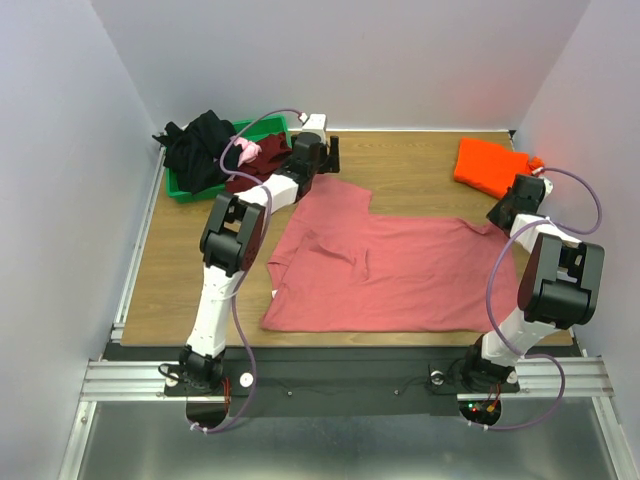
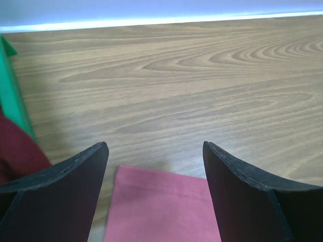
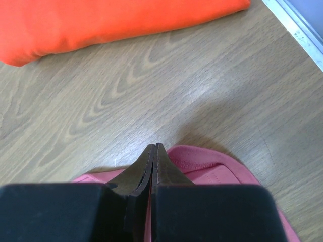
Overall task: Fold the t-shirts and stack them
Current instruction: Fold the tshirt
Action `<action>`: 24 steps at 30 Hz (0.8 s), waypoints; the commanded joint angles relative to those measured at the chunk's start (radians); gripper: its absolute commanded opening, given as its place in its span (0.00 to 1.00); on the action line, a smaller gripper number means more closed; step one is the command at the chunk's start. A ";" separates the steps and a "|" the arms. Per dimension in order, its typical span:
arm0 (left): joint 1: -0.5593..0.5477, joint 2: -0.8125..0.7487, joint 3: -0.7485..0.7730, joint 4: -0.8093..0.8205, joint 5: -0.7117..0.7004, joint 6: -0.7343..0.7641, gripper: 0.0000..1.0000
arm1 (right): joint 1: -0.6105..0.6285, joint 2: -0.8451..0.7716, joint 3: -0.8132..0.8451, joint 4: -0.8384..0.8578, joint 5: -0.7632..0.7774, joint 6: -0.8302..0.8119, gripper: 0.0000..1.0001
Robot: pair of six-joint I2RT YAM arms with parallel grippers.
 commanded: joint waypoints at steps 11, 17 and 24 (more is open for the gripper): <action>-0.008 0.125 0.267 -0.267 -0.128 0.006 0.86 | 0.002 -0.029 0.000 0.026 -0.032 0.007 0.00; -0.008 0.133 0.285 -0.315 -0.168 -0.013 0.83 | 0.002 -0.027 0.002 0.026 -0.036 0.010 0.00; -0.007 0.142 0.302 -0.355 -0.189 -0.020 0.77 | 0.002 -0.029 0.002 0.026 -0.044 0.011 0.00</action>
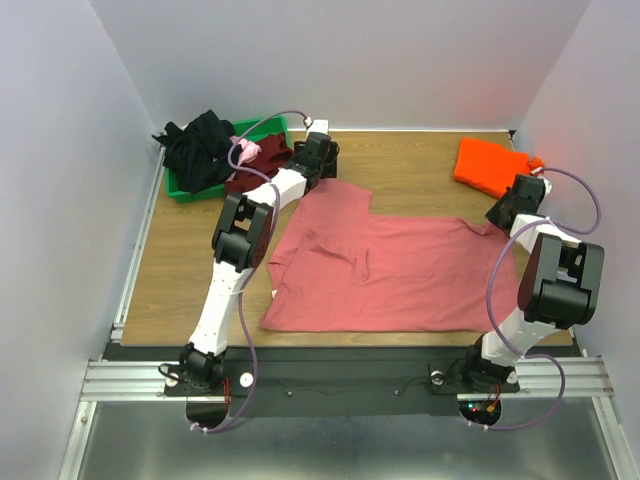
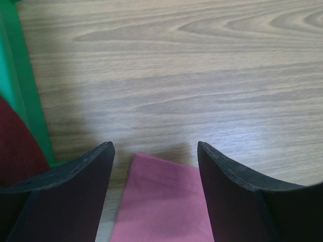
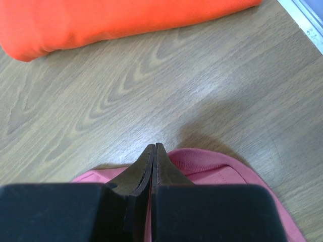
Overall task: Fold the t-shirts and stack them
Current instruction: Fold the tshirt
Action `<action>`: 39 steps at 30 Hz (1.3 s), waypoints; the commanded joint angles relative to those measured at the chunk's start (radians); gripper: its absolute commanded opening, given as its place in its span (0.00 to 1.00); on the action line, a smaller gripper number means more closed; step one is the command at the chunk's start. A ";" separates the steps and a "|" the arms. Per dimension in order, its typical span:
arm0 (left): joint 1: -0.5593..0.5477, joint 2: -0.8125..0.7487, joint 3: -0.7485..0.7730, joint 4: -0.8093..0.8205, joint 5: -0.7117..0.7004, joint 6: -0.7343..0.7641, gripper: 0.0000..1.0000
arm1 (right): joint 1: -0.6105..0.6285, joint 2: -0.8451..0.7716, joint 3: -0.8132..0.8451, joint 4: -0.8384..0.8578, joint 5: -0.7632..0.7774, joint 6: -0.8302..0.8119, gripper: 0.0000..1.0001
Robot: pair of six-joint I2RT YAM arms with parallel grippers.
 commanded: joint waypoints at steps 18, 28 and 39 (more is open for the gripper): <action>0.036 0.055 0.149 -0.148 -0.025 0.011 0.51 | 0.002 -0.040 -0.004 0.028 -0.023 0.008 0.00; 0.036 0.046 0.126 -0.142 0.016 0.017 0.38 | 0.002 -0.040 -0.003 0.026 -0.022 0.010 0.00; 0.036 0.026 0.085 -0.122 0.051 0.009 0.38 | 0.002 -0.038 -0.003 0.026 -0.020 0.011 0.00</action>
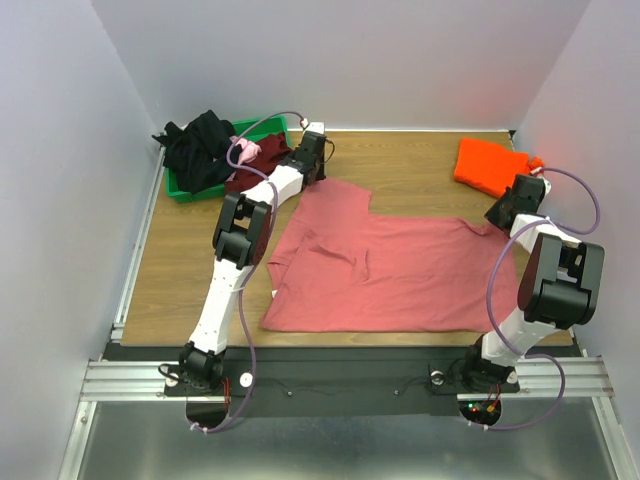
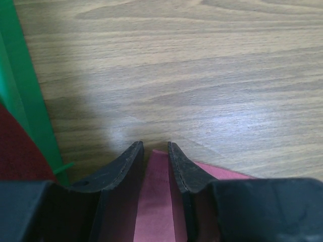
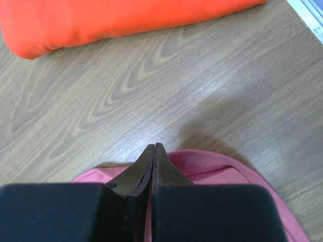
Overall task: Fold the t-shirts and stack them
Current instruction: Fold the tshirt
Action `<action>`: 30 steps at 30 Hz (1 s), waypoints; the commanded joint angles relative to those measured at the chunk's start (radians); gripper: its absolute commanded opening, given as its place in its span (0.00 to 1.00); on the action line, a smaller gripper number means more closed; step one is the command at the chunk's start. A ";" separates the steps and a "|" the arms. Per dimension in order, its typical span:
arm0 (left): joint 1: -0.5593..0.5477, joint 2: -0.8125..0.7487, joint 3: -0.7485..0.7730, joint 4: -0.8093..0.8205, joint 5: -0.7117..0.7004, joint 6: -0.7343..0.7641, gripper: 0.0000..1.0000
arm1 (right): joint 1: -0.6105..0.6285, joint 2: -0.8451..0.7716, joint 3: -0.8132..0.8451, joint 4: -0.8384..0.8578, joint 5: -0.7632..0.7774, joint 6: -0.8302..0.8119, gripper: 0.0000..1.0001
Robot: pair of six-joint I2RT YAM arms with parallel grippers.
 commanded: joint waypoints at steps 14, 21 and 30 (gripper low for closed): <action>0.007 -0.033 -0.014 0.003 0.074 0.015 0.00 | 0.004 -0.055 -0.007 0.026 -0.004 0.006 0.00; 0.007 -0.263 -0.282 0.247 0.155 -0.004 0.00 | 0.002 -0.139 -0.043 0.025 0.016 -0.003 0.00; 0.009 -0.568 -0.712 0.541 0.215 -0.059 0.00 | 0.002 -0.256 -0.132 0.023 0.082 -0.014 0.00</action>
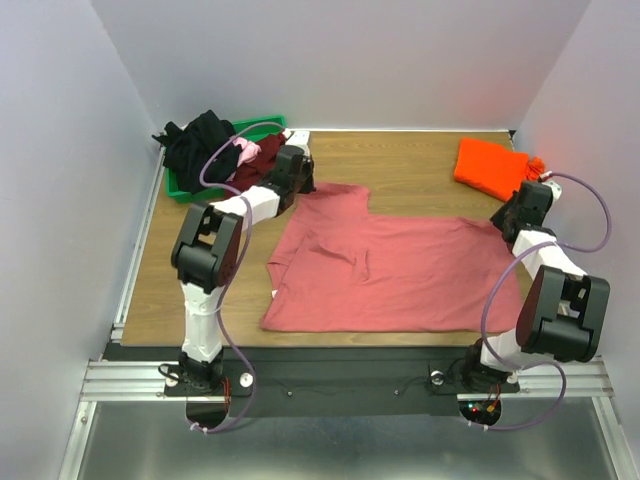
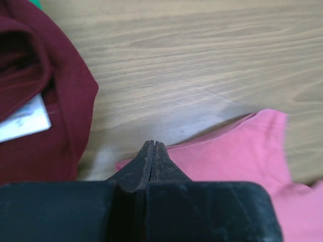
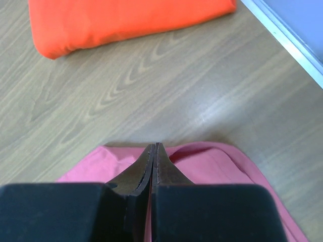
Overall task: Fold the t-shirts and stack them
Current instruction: Fold the tshirt
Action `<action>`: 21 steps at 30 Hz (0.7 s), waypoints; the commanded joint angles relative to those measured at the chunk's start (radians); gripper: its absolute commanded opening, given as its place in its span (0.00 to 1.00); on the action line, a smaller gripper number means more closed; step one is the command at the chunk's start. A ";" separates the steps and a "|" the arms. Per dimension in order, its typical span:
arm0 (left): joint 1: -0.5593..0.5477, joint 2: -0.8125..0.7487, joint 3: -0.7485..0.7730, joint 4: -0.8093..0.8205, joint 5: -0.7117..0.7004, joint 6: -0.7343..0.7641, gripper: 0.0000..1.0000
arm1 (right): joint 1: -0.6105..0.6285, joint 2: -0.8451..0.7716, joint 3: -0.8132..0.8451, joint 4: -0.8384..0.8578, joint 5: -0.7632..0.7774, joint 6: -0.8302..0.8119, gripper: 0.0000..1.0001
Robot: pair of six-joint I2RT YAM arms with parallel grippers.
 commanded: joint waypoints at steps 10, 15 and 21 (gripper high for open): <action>0.004 -0.357 -0.411 0.320 0.051 -0.017 0.00 | 0.001 -0.137 -0.092 0.004 0.173 -0.027 0.00; 0.004 -0.452 -0.544 0.382 0.032 -0.020 0.00 | -0.004 -0.184 -0.125 -0.003 0.239 -0.030 0.00; 0.002 -0.639 -0.736 0.458 -0.006 -0.063 0.00 | -0.010 -0.221 -0.151 -0.003 0.279 -0.033 0.00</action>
